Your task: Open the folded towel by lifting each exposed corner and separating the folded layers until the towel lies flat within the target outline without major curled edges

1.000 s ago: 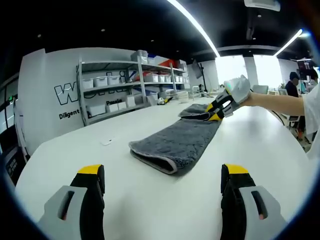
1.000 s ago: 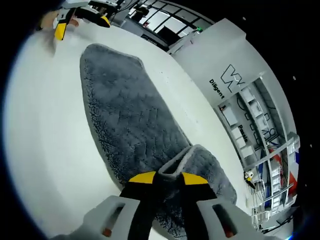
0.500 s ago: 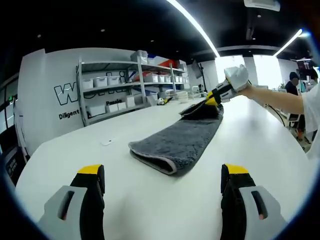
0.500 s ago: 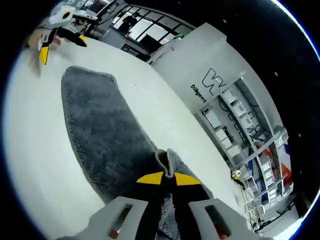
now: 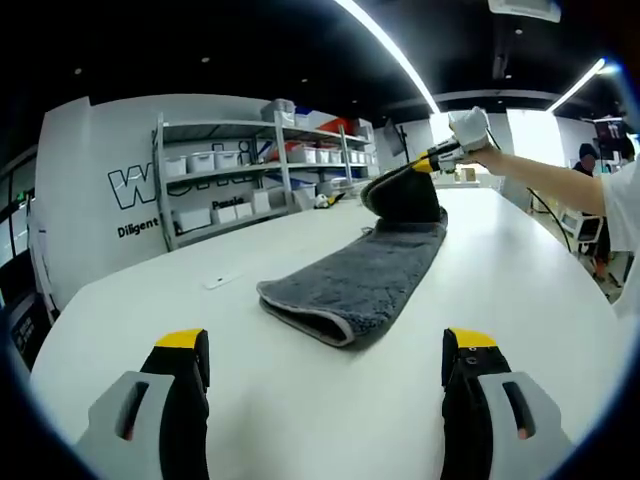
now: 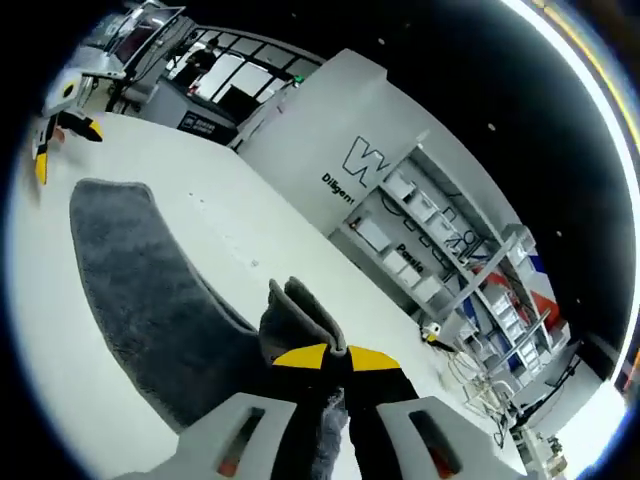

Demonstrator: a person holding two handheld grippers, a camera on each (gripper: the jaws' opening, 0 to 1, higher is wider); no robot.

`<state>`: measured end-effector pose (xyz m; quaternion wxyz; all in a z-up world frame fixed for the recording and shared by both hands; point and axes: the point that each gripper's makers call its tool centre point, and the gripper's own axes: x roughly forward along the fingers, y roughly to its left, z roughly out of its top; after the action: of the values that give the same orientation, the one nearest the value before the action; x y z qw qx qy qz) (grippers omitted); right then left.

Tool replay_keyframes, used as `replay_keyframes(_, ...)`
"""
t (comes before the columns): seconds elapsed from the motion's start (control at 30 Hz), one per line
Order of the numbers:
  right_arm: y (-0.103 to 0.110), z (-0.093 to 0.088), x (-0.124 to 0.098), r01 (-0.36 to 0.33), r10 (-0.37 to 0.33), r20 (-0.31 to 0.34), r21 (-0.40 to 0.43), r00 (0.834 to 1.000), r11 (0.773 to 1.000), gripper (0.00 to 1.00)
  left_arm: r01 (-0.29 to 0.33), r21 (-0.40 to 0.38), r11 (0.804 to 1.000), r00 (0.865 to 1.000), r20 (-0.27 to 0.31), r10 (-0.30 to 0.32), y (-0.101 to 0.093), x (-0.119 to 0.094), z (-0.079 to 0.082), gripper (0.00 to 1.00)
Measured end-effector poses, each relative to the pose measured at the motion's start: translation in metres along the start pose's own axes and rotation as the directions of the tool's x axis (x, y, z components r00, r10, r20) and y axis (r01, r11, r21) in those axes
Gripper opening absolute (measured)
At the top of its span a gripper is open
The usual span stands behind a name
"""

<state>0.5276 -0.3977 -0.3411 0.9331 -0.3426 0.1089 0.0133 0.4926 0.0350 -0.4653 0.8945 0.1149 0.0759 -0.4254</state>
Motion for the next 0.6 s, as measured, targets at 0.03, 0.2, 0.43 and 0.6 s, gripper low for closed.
replay_keyframes(0.03, -0.003, -0.001, -0.001, 0.006, -0.006, -0.001, 0.007, 1.0, 1.0, 0.02, 0.0, 0.0, 1.0, 1.0, -0.001, 0.0, 0.001, 0.0, 0.0, 0.95)
replay_keyframes(0.2, -0.037, -0.02, -0.003, 0.071, -0.07, -0.01, 0.087, 0.997, 0.994, 0.02, -0.002, 0.0, 1.0, 1.0, -0.003, 0.002, -0.001, -0.001, -0.001, 0.95)
replay_keyframes(0.43, -0.074, -0.053, -0.009, 0.175, -0.175, -0.021, 0.239, 0.984, 0.955, 0.02, 0.001, 0.003, 1.0, 1.0, -0.001, -0.001, -0.008, -0.002, -0.001, 0.95)
replay_keyframes(0.6, -0.099, -0.085, -0.017, 0.258, -0.258, -0.055, 0.392, 0.965, 0.883, 0.02, 0.001, -0.001, 1.0, 1.0, -0.003, -0.001, -0.009, -0.002, -0.002, 0.95)
